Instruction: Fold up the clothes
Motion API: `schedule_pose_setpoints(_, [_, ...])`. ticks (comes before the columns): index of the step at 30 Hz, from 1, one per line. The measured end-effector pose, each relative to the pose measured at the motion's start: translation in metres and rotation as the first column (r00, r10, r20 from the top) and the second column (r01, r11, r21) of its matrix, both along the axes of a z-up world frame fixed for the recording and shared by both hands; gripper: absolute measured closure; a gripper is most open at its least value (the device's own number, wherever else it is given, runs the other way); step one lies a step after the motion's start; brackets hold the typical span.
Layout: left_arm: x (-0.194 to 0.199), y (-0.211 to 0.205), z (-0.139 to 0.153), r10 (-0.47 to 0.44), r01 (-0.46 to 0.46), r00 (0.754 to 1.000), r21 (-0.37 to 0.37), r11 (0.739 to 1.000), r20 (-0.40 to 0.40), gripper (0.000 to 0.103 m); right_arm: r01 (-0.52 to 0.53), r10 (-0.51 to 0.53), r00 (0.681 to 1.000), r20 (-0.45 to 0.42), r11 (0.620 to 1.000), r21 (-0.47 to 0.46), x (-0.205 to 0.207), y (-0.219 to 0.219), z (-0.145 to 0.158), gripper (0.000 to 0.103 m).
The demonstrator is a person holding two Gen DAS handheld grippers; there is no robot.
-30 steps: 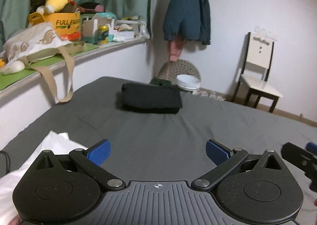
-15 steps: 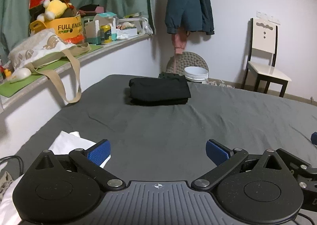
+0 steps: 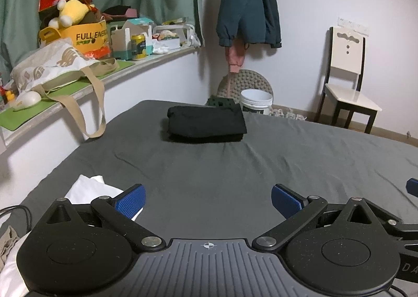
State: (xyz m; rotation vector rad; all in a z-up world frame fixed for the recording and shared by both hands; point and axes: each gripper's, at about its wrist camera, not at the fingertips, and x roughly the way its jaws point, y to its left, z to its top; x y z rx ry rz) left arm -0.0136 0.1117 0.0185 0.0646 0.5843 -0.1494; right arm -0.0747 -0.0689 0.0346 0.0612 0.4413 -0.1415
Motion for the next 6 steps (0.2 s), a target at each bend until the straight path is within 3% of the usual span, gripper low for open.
schedule_pose_setpoints(6, [0.0003,-0.0010,-0.0019,-0.006,0.006,1.000,0.011,1.000,-0.007,0.000,0.006,-0.005,1.000,-0.012,1.000,0.009,0.0015,-0.0015,-0.0027,0.000])
